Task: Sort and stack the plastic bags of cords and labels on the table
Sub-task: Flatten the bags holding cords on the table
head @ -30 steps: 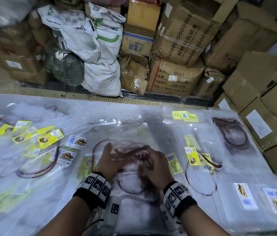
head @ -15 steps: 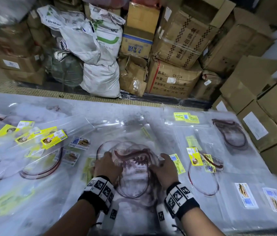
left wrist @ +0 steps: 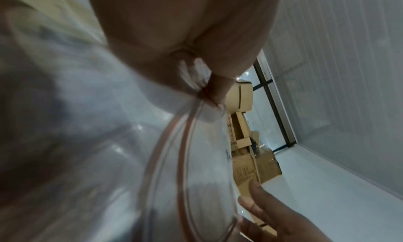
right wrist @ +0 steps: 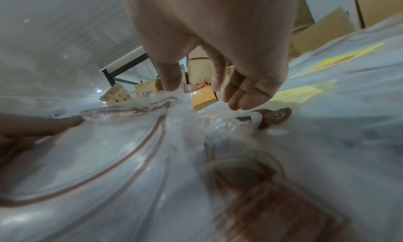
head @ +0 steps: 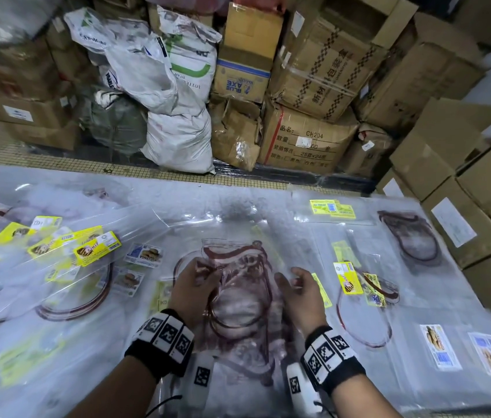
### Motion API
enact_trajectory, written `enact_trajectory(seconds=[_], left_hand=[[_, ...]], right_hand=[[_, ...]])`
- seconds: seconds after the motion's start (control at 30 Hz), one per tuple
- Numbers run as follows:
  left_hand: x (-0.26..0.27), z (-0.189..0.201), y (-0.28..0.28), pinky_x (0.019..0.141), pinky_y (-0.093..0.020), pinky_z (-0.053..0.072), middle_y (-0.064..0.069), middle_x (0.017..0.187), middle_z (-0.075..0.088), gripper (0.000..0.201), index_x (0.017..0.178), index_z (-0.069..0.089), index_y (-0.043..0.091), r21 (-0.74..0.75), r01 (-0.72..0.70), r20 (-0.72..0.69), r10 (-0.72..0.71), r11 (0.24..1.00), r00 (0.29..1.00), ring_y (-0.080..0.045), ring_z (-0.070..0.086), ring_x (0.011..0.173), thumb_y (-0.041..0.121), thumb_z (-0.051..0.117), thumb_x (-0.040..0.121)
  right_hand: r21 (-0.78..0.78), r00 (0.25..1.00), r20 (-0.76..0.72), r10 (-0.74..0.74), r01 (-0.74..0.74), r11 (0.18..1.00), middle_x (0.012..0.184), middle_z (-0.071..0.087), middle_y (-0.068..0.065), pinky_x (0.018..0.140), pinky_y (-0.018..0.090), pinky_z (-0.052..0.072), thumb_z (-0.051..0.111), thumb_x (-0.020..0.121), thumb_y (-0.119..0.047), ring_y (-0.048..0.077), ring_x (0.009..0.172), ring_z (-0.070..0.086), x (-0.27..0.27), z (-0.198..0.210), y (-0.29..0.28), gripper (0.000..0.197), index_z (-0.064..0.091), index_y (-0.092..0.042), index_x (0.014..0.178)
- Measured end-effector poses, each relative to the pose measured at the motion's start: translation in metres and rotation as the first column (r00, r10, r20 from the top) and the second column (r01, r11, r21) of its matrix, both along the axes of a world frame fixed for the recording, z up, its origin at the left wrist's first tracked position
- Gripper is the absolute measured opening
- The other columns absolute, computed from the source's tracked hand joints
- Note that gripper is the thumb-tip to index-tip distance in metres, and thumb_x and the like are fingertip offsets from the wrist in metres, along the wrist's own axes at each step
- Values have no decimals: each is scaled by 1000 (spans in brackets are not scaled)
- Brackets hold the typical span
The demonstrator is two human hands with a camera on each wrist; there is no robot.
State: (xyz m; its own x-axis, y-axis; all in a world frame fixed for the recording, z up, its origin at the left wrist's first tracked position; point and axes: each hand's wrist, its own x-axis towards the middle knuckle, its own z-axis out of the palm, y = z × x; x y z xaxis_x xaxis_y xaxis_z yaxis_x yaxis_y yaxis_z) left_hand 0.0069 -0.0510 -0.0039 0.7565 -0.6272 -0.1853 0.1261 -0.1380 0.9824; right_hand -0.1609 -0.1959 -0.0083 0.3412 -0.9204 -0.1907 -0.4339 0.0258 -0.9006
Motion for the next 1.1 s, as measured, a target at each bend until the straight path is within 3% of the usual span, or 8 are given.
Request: enact_trajectory(seconds=[0.1,0.23,0.37,0.53,0.6,0.7,0.93,1.1], left_hand=[[0,6,-1,62,-24,55,-2,79,74,20,92,57,10,-192,15,-192,-52,981,980,-13,66,70,-9,60,88],[4,5,1,67,-28,58,-9,83,72,41,91,62,9,-397,-25,-415,-155,917,897,-17,67,72,10,86,58],[12,-9,9,79,-47,56,-17,93,71,40,97,69,27,-116,14,-264,-45,993,964,-31,66,83,15,86,63],[9,2,5,73,-32,51,8,86,71,13,89,67,31,213,36,183,-76,976,980,-18,67,82,42,60,93],[10,7,8,80,-33,47,4,102,67,40,98,67,30,511,11,373,-234,859,898,-24,62,100,61,42,91],[9,6,18,106,-48,30,-5,136,33,52,126,46,37,808,-15,344,-451,588,824,-32,33,127,63,53,82],[15,4,15,101,-45,36,-10,135,30,62,137,29,37,824,-15,345,-482,566,806,-35,36,122,35,62,84],[27,0,16,95,-42,44,-17,130,46,73,139,34,18,764,-14,293,-327,645,898,-38,49,118,37,69,78]], right_hand=[[163,988,132,86,-107,981,82,67,1,76,30,45,73,89,-23,13,74,59,5,6,2,15,69,-9,93],[395,969,195,154,-222,892,66,67,4,56,26,42,68,89,-7,16,56,58,6,16,3,18,74,-13,74],[402,951,255,175,-269,875,76,69,13,62,28,51,63,87,5,22,66,65,6,14,0,13,71,-5,85],[326,951,225,213,-279,903,72,65,2,60,18,45,58,88,12,9,63,60,3,13,-14,21,62,-8,84],[292,974,165,158,-201,935,70,62,2,56,19,42,56,91,10,7,58,58,-5,11,-26,23,60,-11,82],[272,992,52,118,-128,954,69,56,5,48,23,40,53,95,8,12,54,51,-22,5,-40,22,55,-11,83],[311,992,71,103,-120,943,52,63,2,35,17,41,50,97,10,7,35,53,-39,4,-37,12,55,0,95],[324,993,47,109,-118,939,88,70,16,71,30,54,53,95,9,23,70,66,-40,-9,-35,16,62,-3,101]])
